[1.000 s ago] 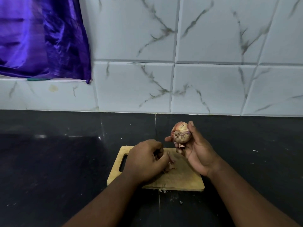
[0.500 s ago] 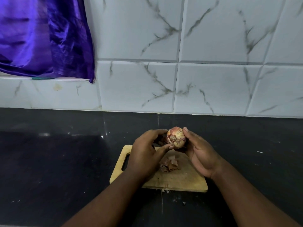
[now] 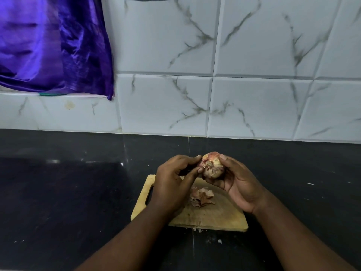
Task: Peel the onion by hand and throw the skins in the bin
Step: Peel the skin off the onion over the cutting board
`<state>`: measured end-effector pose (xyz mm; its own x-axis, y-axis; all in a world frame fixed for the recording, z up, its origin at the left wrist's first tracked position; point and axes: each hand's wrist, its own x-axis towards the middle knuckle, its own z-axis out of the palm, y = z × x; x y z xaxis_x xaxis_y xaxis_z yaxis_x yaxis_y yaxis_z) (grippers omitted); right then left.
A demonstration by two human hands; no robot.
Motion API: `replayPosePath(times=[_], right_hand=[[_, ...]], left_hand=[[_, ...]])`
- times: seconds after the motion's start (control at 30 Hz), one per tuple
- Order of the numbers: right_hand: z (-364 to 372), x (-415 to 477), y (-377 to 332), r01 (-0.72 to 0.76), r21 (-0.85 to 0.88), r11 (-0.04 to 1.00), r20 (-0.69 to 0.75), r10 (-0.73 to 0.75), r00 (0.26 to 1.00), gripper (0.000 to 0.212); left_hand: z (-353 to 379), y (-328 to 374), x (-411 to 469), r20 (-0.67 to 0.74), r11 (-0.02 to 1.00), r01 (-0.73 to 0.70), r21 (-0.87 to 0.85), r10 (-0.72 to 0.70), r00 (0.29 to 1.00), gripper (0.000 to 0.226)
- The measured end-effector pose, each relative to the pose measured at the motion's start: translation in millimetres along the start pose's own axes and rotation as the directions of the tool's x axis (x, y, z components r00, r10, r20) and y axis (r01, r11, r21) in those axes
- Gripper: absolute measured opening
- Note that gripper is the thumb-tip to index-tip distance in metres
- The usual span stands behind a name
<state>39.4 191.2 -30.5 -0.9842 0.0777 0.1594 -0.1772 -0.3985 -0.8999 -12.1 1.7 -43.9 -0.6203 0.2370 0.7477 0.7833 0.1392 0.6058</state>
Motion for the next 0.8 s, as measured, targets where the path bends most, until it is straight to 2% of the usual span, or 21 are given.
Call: replayPosePath(times=[0.07, 0.17, 0.3, 0.47, 0.53, 0.67, 0.73, 0.8], right_hand=[[0.2, 0.0, 0.3, 0.005, -0.013, 1.000, 0.011, -0.005, 1.000, 0.047], [0.1, -0.5, -0.5, 0.002, -0.030, 1.000, 0.049, 0.000, 0.999, 0.051], [-0.5, -1.0, 0.3, 0.050, -0.089, 0.995, 0.008, -0.050, 0.999, 0.058], [-3.1, -0.1, -3.7, 0.105, -0.140, 0.985, -0.114, -0.121, 0.986, 0.046], [-4.7, -0.9, -4.0, 0.098, -0.119, 0.988, -0.092, -0.109, 0.990, 0.047], [-4.4, -1.7, -1.5, 0.078, -0.179, 0.981, 0.001, -0.079, 0.997, 0.065], [-4.6, -1.4, -1.6, 0.072, -0.191, 0.979, 0.031, -0.067, 0.997, 0.074], [-4.9, -1.8, -1.8, 0.078, -0.204, 0.976, 0.061, -0.067, 0.996, 0.075]], left_hand=[[0.0, -2.8, -0.1, -0.030, 0.998, -0.037, 0.043, 0.039, 0.999, 0.020], [0.3, -4.8, -0.1, -0.043, 0.999, -0.013, 0.044, 0.014, 0.999, 0.011], [2.6, -1.9, -1.7, 0.019, 0.998, -0.025, 0.064, 0.024, 1.000, 0.010], [1.4, -0.2, -4.8, 0.197, 0.994, -0.017, 0.107, -0.004, 0.980, 0.009], [1.5, -2.5, -4.9, 0.221, 0.987, -0.009, 0.163, -0.028, 0.975, 0.005], [0.1, -5.4, -2.6, 0.148, 0.966, 0.037, 0.254, -0.077, 0.986, 0.027], [-0.7, -3.9, -2.9, 0.139, 0.965, 0.053, 0.256, -0.091, 0.986, 0.019], [-0.8, -1.8, -2.9, 0.121, 0.971, 0.069, 0.227, -0.098, 0.988, 0.009]])
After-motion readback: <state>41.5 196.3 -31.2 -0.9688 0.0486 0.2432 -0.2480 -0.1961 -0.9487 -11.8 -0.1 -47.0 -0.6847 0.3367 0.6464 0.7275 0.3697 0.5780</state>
